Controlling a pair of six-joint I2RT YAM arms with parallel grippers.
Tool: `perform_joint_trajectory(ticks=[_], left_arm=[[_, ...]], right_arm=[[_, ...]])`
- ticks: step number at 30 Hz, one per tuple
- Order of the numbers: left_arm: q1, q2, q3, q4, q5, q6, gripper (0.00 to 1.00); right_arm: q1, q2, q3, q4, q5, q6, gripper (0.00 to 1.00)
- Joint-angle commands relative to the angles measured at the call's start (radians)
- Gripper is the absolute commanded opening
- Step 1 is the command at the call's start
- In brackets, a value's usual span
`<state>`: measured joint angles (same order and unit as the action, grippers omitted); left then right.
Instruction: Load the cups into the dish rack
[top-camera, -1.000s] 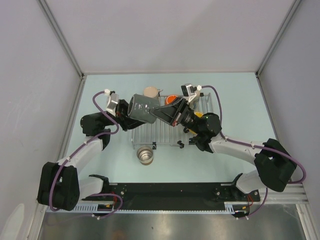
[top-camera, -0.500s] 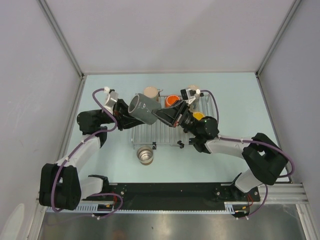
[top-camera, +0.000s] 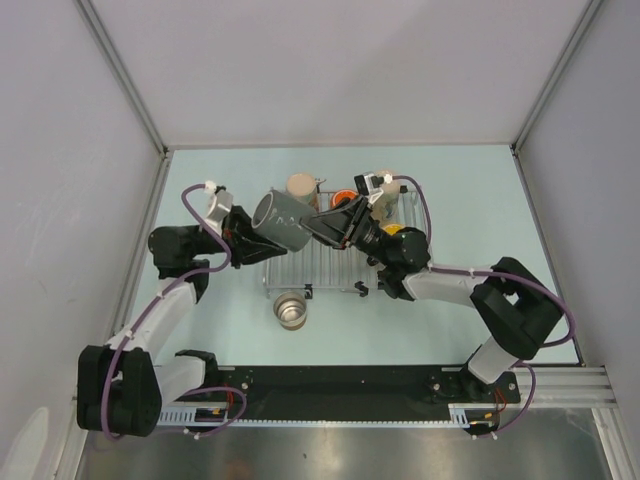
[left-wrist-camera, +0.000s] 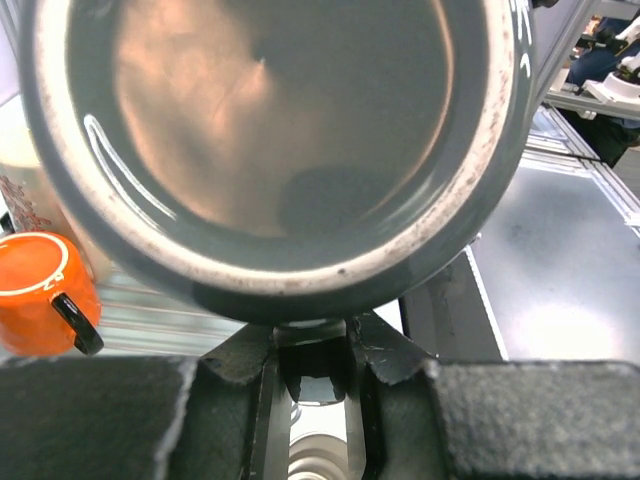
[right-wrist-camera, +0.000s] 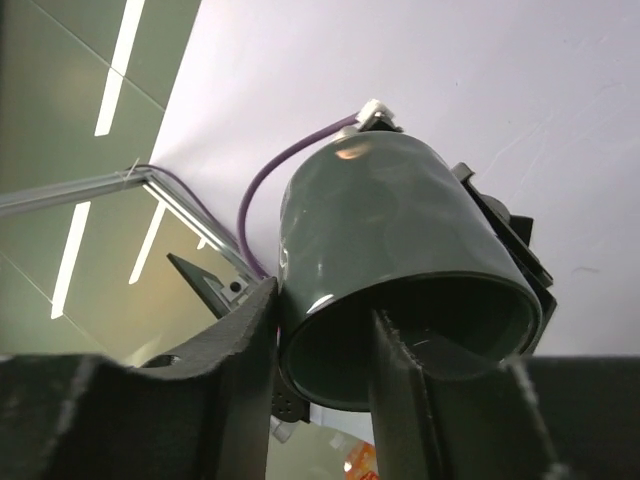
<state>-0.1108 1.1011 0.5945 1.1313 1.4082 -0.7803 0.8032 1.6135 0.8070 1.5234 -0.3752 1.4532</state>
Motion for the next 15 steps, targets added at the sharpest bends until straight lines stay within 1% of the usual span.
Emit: perform_joint_trajectory(ticks=[1,2,3,4,5,6,8,9,11,12,13,14,15], left_arm=[[-0.021,-0.125,0.024,0.049,0.009,0.125,0.00],[-0.021,-0.132,0.021,0.026,0.008,0.162,0.00],[-0.021,-0.138,0.024,-0.005,0.008,0.180,0.00],[-0.021,-0.144,0.024,-0.031,0.005,0.190,0.00],[-0.020,-0.150,0.024,-0.031,-0.003,0.191,0.00],[-0.018,-0.150,0.024,-0.031,-0.005,0.188,0.00],[-0.015,-0.149,0.028,-0.009,-0.014,0.164,0.00],[-0.012,-0.147,0.027,0.008,-0.018,0.148,0.00],[-0.006,-0.138,0.028,0.077,-0.023,0.086,0.00],[-0.003,-0.129,0.028,0.109,-0.025,0.058,0.00],[0.003,-0.121,0.028,0.174,-0.028,0.032,0.00],[0.005,-0.115,0.028,0.203,-0.029,-0.020,0.00],[0.008,-0.100,0.028,0.231,-0.032,-0.042,0.00]], right_arm=[[-0.030,0.040,-0.037,0.078,-0.008,-0.100,0.45],[-0.033,0.034,-0.038,0.075,-0.010,-0.103,0.47],[-0.038,0.022,-0.042,0.075,-0.014,-0.103,0.51],[-0.041,0.017,-0.043,0.075,-0.016,-0.103,0.53],[-0.042,0.010,-0.045,0.075,-0.019,-0.108,0.53],[-0.044,-0.001,-0.045,0.075,-0.025,-0.109,0.55],[-0.048,-0.009,-0.055,0.073,-0.028,-0.108,0.61],[-0.058,-0.015,-0.061,0.073,-0.031,-0.106,0.68],[-0.068,-0.041,-0.094,0.073,-0.028,-0.108,0.72],[-0.074,-0.050,-0.103,0.073,-0.030,-0.108,0.81],[-0.085,-0.067,-0.114,0.073,-0.028,-0.106,0.86],[-0.091,-0.078,-0.129,0.073,-0.030,-0.108,0.99],[-0.098,-0.086,-0.138,0.073,-0.034,-0.103,1.00]])
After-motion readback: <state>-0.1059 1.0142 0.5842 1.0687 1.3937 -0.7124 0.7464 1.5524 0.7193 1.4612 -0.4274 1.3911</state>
